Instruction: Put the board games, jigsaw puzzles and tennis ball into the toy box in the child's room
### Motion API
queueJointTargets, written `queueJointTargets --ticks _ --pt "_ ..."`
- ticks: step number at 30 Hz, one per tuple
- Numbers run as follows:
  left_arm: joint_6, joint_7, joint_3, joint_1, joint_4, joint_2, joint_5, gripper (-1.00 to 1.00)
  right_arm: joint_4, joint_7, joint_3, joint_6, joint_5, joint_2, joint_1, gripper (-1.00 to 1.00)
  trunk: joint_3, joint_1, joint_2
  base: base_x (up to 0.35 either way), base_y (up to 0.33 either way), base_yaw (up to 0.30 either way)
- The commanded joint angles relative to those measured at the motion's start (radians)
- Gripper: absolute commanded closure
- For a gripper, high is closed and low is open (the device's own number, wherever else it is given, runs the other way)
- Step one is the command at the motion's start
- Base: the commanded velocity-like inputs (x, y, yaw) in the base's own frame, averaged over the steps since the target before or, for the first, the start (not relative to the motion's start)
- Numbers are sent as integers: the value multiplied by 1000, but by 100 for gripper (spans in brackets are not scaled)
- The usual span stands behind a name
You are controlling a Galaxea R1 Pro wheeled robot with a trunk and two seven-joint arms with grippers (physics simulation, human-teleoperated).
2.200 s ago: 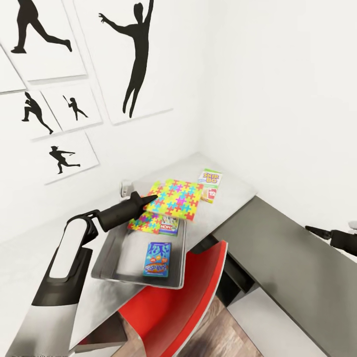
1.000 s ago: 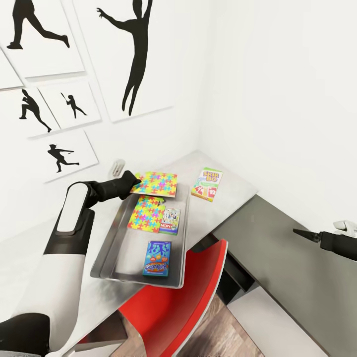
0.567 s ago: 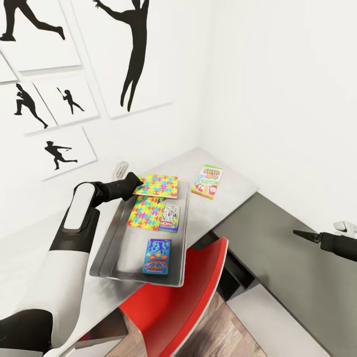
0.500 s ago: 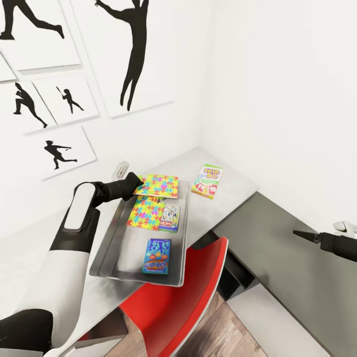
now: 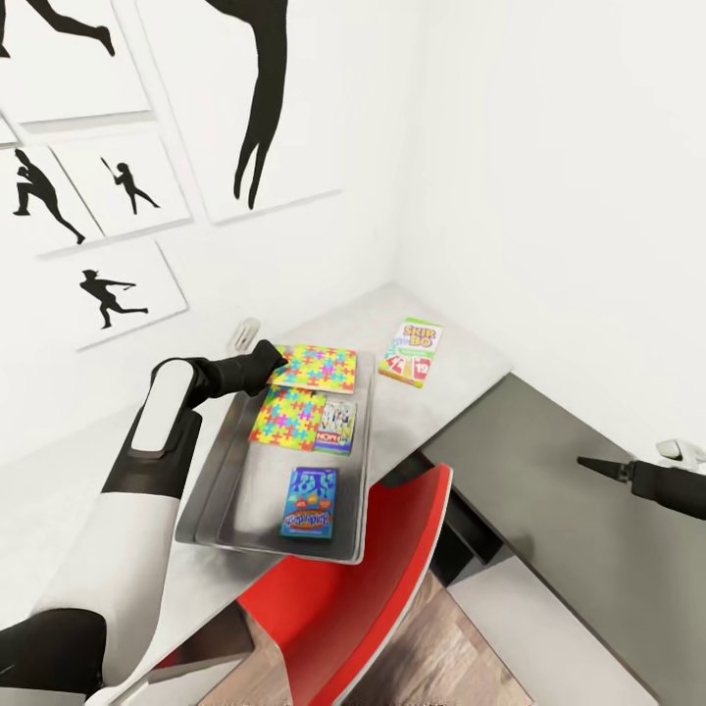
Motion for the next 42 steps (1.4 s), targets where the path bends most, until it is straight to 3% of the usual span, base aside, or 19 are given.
queueJointTargets --ticks 1,8,13,42 --pt "1 12 -1 -1 -3 0 7 100 0 7 -1 4 5 0 -1 -100 -3 0 -2 0 0 0" --pt "6 19 -56 -6 -25 5 -38 100 0 7 18 4 6 -1 -1 -100 -13 0 -2 0 0 0" --pt "8 20 -71 -8 -41 14 -50 100 -11 7 24 3 6 -1 2 -100 -16 0 -2 0 0 0" --pt "12 20 -75 -12 -35 24 -59 100 -20 7 27 4 6 -1 11 -100 -53 0 -2 0 0 0"
